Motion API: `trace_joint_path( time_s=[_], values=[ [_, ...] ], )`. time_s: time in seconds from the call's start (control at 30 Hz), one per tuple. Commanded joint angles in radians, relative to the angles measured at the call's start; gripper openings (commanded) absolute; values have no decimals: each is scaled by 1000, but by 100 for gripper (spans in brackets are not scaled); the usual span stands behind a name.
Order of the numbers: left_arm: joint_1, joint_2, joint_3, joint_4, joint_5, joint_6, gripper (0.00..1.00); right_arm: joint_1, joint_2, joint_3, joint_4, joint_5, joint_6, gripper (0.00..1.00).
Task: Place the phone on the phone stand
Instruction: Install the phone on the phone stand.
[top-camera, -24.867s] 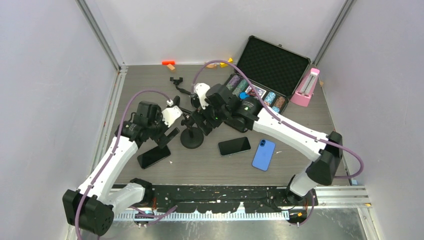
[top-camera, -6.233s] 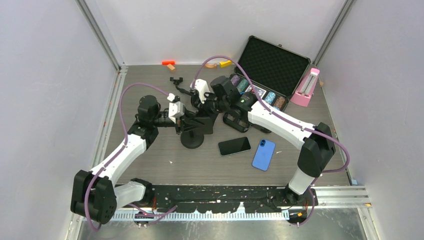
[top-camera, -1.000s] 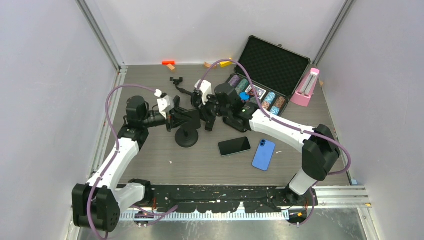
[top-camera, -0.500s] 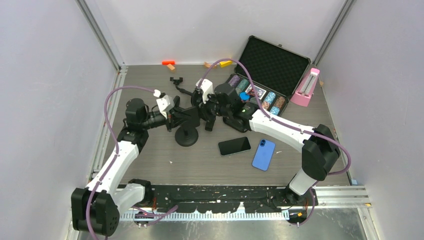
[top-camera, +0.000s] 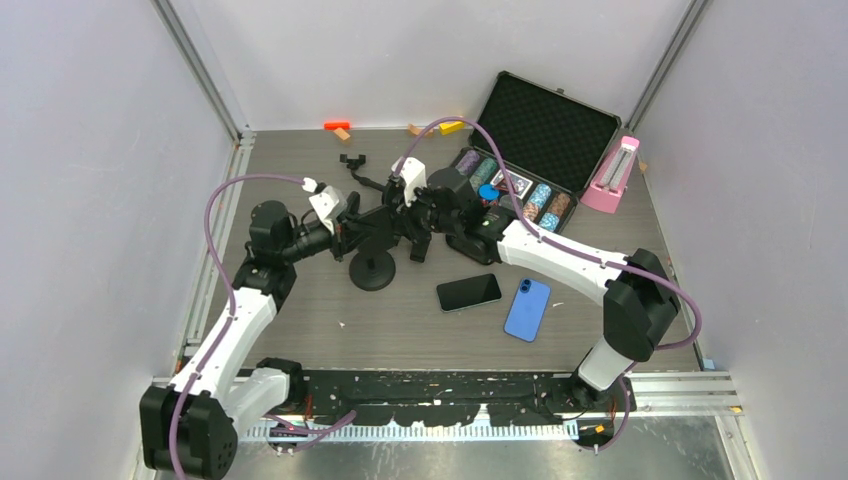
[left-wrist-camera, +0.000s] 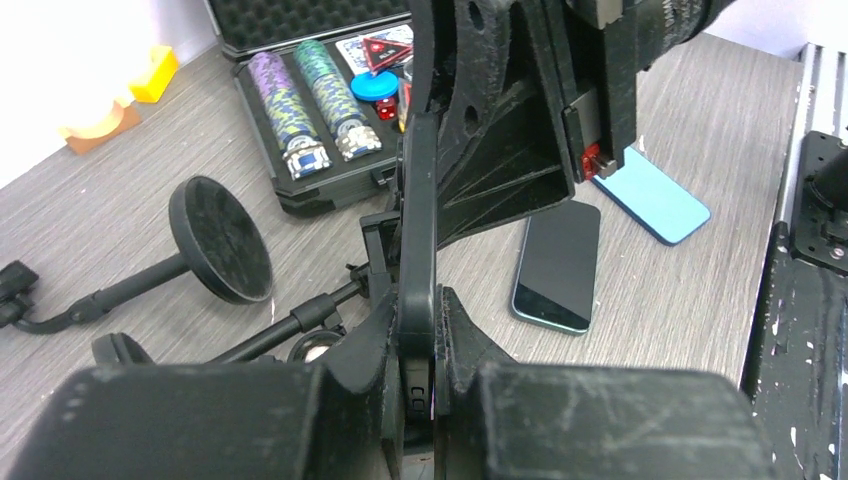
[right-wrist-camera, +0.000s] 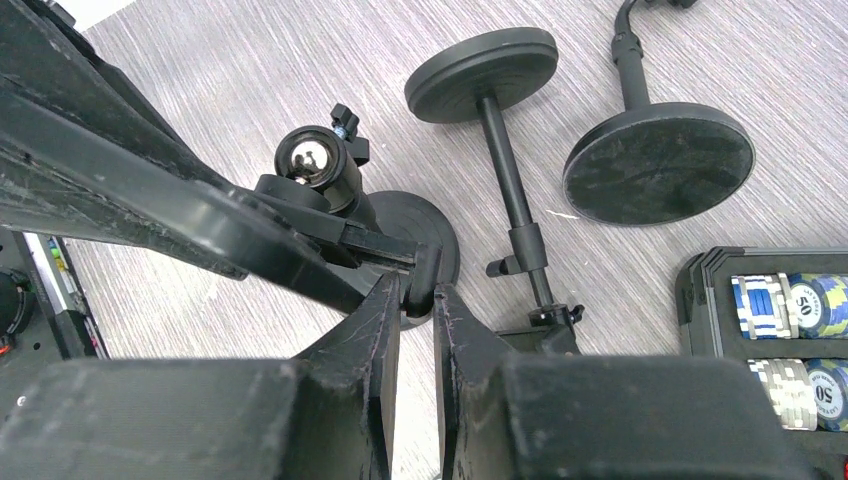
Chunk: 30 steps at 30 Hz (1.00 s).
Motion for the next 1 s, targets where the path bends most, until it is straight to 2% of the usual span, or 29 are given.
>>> trace_joint_path(
  time_s=[0.0,0.37,0.97],
  values=[
    [51,-25,-11,-83,-292,44,0,-58,-30,-14,-91,226,-16,0],
    [47,-37,-21,-126,-410,48,0,-58,-19,-3,-105,240,-5,0],
    [-29,-33,7,-250,-600,136,0,-58,-17,11,-129,255,-14,0]
  ],
)
